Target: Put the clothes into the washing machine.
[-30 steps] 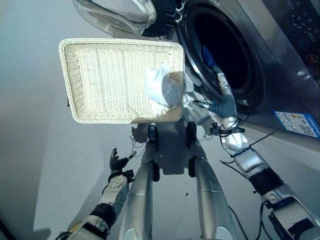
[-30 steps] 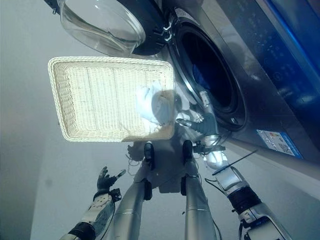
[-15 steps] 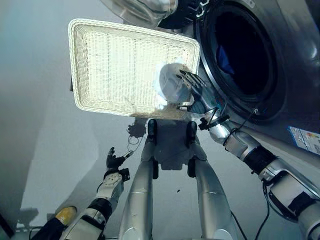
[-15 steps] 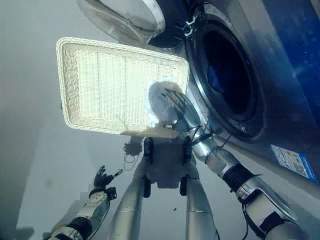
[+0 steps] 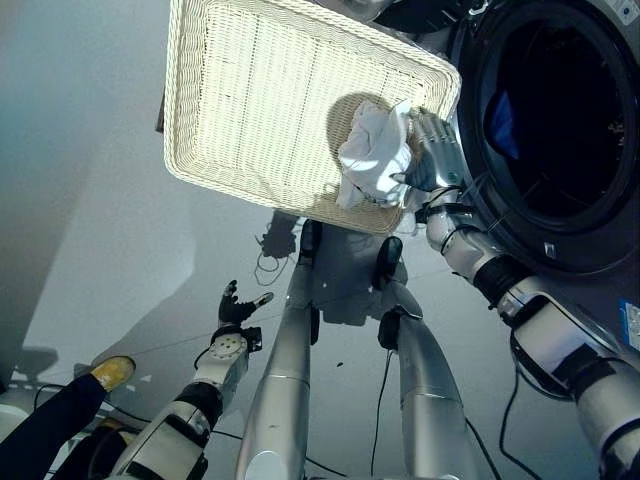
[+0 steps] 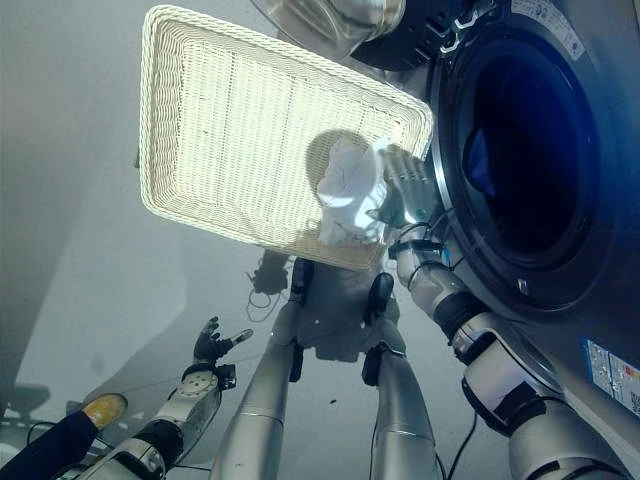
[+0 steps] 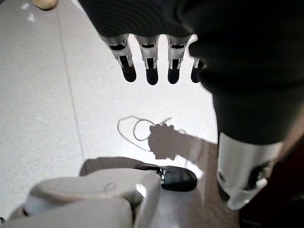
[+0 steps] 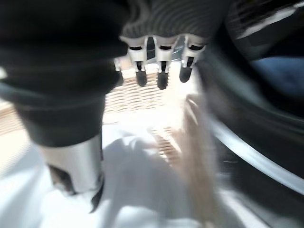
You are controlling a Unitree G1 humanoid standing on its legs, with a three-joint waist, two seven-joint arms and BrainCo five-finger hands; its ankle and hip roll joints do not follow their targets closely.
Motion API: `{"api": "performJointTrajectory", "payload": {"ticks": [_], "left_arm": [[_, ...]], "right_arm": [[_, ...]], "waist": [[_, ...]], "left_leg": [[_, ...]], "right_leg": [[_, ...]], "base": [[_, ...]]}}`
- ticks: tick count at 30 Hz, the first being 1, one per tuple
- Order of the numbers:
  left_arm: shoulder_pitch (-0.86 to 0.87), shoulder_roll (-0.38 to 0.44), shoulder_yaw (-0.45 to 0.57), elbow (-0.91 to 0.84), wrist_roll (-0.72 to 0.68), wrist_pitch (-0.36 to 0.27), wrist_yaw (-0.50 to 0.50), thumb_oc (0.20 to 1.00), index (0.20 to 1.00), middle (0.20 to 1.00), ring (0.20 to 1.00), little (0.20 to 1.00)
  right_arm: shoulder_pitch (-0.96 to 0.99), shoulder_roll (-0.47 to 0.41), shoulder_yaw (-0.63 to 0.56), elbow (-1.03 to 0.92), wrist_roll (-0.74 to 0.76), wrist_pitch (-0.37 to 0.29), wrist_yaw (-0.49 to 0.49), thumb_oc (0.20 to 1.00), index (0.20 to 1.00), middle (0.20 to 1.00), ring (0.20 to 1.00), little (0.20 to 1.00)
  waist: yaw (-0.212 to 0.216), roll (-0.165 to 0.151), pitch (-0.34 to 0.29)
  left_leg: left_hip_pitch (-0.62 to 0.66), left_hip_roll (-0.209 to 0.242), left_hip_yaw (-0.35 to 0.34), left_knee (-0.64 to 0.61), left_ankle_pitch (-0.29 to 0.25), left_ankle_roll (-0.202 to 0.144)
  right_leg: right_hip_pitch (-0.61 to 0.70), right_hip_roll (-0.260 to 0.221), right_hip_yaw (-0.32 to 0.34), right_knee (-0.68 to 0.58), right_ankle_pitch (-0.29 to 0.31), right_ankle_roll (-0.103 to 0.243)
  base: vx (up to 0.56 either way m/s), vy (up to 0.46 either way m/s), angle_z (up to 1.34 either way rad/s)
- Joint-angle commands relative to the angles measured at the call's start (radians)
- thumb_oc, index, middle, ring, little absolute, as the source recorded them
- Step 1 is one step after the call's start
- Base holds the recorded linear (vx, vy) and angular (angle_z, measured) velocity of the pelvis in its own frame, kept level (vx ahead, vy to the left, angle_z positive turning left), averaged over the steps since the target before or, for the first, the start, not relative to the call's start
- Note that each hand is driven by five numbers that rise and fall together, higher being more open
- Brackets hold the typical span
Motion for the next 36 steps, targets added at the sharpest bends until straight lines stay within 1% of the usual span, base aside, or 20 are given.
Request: {"api": "performJointTrajectory", "payload": {"ticks": [1, 2, 3, 4, 5, 8, 9, 11, 12, 14, 15, 17, 19, 21, 22, 25, 31, 33, 35, 36], "left_arm": [[0.01, -0.038, 0.007, -0.013, -0.023, -0.004, 0.029, 1.0, 1.0, 1.0, 1.0, 1.0], [0.009, -0.037, 0.006, -0.017, -0.024, -0.004, 0.03, 1.0, 1.0, 1.0, 1.0, 1.0], [0.001, -0.035, 0.003, -0.03, -0.027, -0.006, 0.028, 1.0, 1.0, 1.0, 1.0, 1.0], [0.0, -0.034, 0.003, -0.033, -0.027, -0.006, 0.027, 1.0, 1.0, 1.0, 1.0, 1.0], [-0.002, -0.031, -0.004, -0.051, -0.026, -0.004, 0.033, 1.0, 1.0, 1.0, 1.0, 1.0], [-0.007, -0.023, -0.011, -0.065, -0.026, 0.0, 0.033, 1.0, 1.0, 1.0, 1.0, 1.0], [-0.007, -0.018, -0.015, -0.073, -0.028, 0.001, 0.033, 1.0, 1.0, 1.0, 1.0, 1.0], [-0.007, -0.011, -0.018, -0.084, -0.023, 0.007, 0.034, 1.0, 1.0, 1.0, 1.0, 1.0], [-0.007, -0.011, -0.019, -0.086, -0.023, 0.007, 0.035, 1.0, 1.0, 1.0, 1.0, 1.0], [-0.005, -0.003, -0.027, -0.103, -0.021, 0.019, 0.038, 1.0, 1.0, 1.0, 1.0, 1.0], [-0.004, -0.003, -0.028, -0.104, -0.02, 0.02, 0.038, 1.0, 1.0, 1.0, 1.0, 1.0], [0.0, 0.005, -0.031, -0.114, -0.014, 0.028, 0.035, 1.0, 1.0, 1.0, 1.0, 1.0], [0.005, 0.007, -0.03, -0.119, -0.01, 0.029, 0.035, 1.0, 1.0, 1.0, 1.0, 1.0], [0.007, 0.011, -0.03, -0.123, -0.003, 0.033, 0.035, 1.0, 1.0, 1.0, 1.0, 1.0], [0.008, 0.011, -0.03, -0.125, -0.001, 0.033, 0.036, 1.0, 1.0, 1.0, 1.0, 1.0], [0.008, 0.014, -0.028, -0.127, 0.002, 0.032, 0.032, 1.0, 1.0, 1.0, 1.0, 1.0], [0.022, 0.005, -0.02, -0.136, 0.01, 0.023, 0.042, 1.0, 1.0, 1.0, 1.0, 1.0], [0.035, -0.004, -0.01, -0.14, 0.012, 0.018, 0.053, 1.0, 1.0, 1.0, 1.0, 1.0], [0.039, -0.008, -0.007, -0.14, 0.013, 0.017, 0.057, 1.0, 1.0, 1.0, 1.0, 1.0], [0.048, -0.017, 0.0, -0.136, 0.014, 0.01, 0.065, 1.0, 1.0, 1.0, 1.0, 1.0]], "right_arm": [[0.003, -0.051, 0.007, 0.01, 0.044, 0.082, 0.037, 1.0, 1.0, 1.0, 1.0, 1.0], [0.001, -0.052, 0.007, 0.015, 0.045, 0.087, 0.045, 1.0, 1.0, 1.0, 1.0, 1.0], [-0.01, -0.056, 0.016, 0.05, 0.047, 0.122, 0.105, 1.0, 1.0, 1.0, 1.0, 1.0], [-0.012, -0.056, 0.018, 0.054, 0.044, 0.126, 0.115, 1.0, 1.0, 1.0, 1.0, 1.0], [-0.021, -0.057, 0.031, 0.071, 0.031, 0.161, 0.179, 1.0, 1.0, 1.0, 1.0, 1.0], [-0.036, -0.06, 0.053, 0.095, 0.003, 0.175, 0.248, 1.0, 1.0, 1.0, 1.0, 1.0], [-0.045, -0.061, 0.068, 0.102, -0.017, 0.191, 0.308, 1.0, 1.0, 1.0, 1.0, 1.0], [-0.061, -0.06, 0.094, 0.113, -0.049, 0.19, 0.364, 1.0, 1.0, 1.0, 1.0, 1.0], [-0.064, -0.06, 0.099, 0.117, -0.051, 0.186, 0.368, 1.0, 1.0, 1.0, 1.0, 1.0], [-0.091, -0.06, 0.136, 0.122, -0.088, 0.146, 0.409, 1.0, 1.0, 1.0, 1.0, 1.0], [-0.093, -0.059, 0.139, 0.122, -0.095, 0.138, 0.409, 1.0, 1.0, 1.0, 1.0, 1.0], [-0.119, -0.059, 0.166, 0.097, -0.144, 0.092, 0.421, 1.0, 1.0, 1.0, 1.0, 1.0], [-0.125, -0.061, 0.177, 0.077, -0.153, 0.07, 0.423, 1.0, 1.0, 1.0, 1.0, 1.0], [-0.136, -0.06, 0.197, 0.041, -0.154, 0.02, 0.431, 1.0, 1.0, 1.0, 1.0, 1.0], [-0.141, -0.061, 0.204, 0.025, -0.154, 0.017, 0.431, 1.0, 1.0, 1.0, 1.0, 1.0], [-0.142, -0.063, 0.219, -0.015, -0.13, 0.005, 0.391, 1.0, 1.0, 1.0, 1.0, 1.0], [-0.102, -0.065, 0.153, -0.12, -0.044, 0.015, 0.203, 1.0, 1.0, 1.0, 1.0, 1.0], [-0.067, -0.074, 0.096, -0.202, -0.032, 0.029, 0.082, 1.0, 1.0, 1.0, 1.0, 1.0], [-0.051, -0.078, 0.074, -0.229, -0.032, 0.031, 0.052, 1.0, 1.0, 1.0, 1.0, 1.0], [-0.023, -0.084, 0.031, -0.274, -0.039, 0.033, -0.011, 1.0, 1.0, 1.0, 1.0, 1.0]], "waist": [[0.011, 0.066, -0.019], [0.011, 0.067, -0.019], [0.014, 0.073, -0.019], [0.015, 0.074, -0.019], [0.018, 0.08, -0.019], [0.022, 0.086, -0.019], [0.025, 0.088, -0.019], [0.03, 0.09, -0.019], [0.031, 0.091, -0.019], [0.037, 0.094, -0.019], [0.038, 0.095, -0.019], [0.042, 0.095, -0.019], [0.043, 0.093, -0.019], [0.045, 0.089, -0.019], [0.045, 0.088, -0.019], [0.045, 0.085, -0.019], [0.032, 0.079, -0.019], [0.017, 0.073, -0.019], [0.012, 0.069, -0.019], [0.002, 0.065, -0.019]], "left_leg": [[-0.015, -0.053, 0.07, 0.042, -0.061, 0.018], [-0.017, -0.053, 0.07, 0.043, -0.061, 0.017], [-0.029, -0.05, 0.07, 0.043, -0.058, 0.017], [-0.031, -0.05, 0.07, 0.043, -0.058, 0.017], [-0.039, -0.05, 0.069, 0.042, -0.055, 0.017], [-0.049, -0.051, 0.067, 0.044, -0.052, 0.016], [-0.056, -0.051, 0.064, 0.045, -0.051, 0.017], [-0.063, -0.05, 0.061, 0.046, -0.05, 0.018], [-0.065, -0.05, 0.06, 0.047, -0.05, 0.018], [-0.074, -0.051, 0.056, 0.046, -0.045, 0.017], [-0.075, -0.051, 0.055, 0.046, -0.045, 0.017], [-0.081, -0.053, 0.048, 0.048, -0.044, 0.017], [-0.082, -0.053, 0.046, 0.048, -0.043, 0.017], [-0.083, -0.053, 0.044, 0.044, -0.041, 0.017], [-0.082, -0.053, 0.045, 0.043, -0.04, 0.016], [-0.082, -0.051, 0.045, 0.041, -0.038, 0.017], [-0.075, -0.048, 0.049, 0.037, -0.039, 0.016], [-0.069, -0.048, 0.053, 0.038, -0.044, 0.017], [-0.067, -0.048, 0.054, 0.038, -0.045, 0.018], [-0.06, -0.048, 0.059, 0.036, -0.047, 0.019]], "right_leg": [[-0.016, 0.039, -0.019, 0.001, 0.026, 0.078], [-0.018, 0.039, -0.019, 0.003, 0.025, 0.078], [-0.032, 0.039, -0.02, 0.008, 0.023, 0.076], [-0.035, 0.039, -0.02, 0.01, 0.022, 0.076], [-0.044, 0.039, -0.022, 0.012, 0.022, 0.075], [-0.056, 0.039, -0.022, 0.017, 0.021, 0.073], [-0.063, 0.04, -0.022, 0.019, 0.02, 0.071], [-0.069, 0.038, -0.026, 0.02, 0.021, 0.07], [-0.071, 0.038, -0.026, 0.021, 0.021, 0.07], [-0.079, 0.039, -0.028, 0.018, 0.025, 0.069], [-0.08, 0.039, -0.027, 0.017, 0.026, 0.069], [-0.086, 0.041, -0.026, 0.015, 0.029, 0.069], [-0.087, 0.043, -0.027, 0.014, 0.028, 0.07], [-0.086, 0.046, -0.028, 0.011, 0.028, 0.07], [-0.086, 0.047, -0.029, 0.011, 0.028, 0.07], [-0.087, 0.05, -0.028, 0.014, 0.027, 0.069], [-0.085, 0.06, -0.015, 0.016, 0.028, 0.07], [-0.082, 0.066, -0.002, 0.013, 0.03, 0.072], [-0.082, 0.069, 0.002, 0.013, 0.03, 0.072], [-0.077, 0.073, 0.01, 0.011, 0.03, 0.072]], "base": [[0.04, -0.023, 0.04], [0.06, -0.035, 0.02], [0.05, -0.024, -0.01], [0.06, -0.042, -0.01], [0.04, -0.037, 0.01], [0.03, -0.038, 0.0], [0.03, -0.053, -0.01], [0.03, -0.066, 0.0], [0.03, -0.067, -0.01], [0.03, -0.051, -0.01], [0.01, -0.038, -0.02], [0.02, -0.045, -0.02], [0.01, -0.043, -0.02], [0.01, -0.05, -0.02], [0.0, 0.0, 0.0], [0.01, -0.014, -0.04], [0.0, 0.008, -0.01], [0.0, 0.071, 0.01], [0.0, 0.059, 0.0], [0.0, 0.062, -0.01]]}}
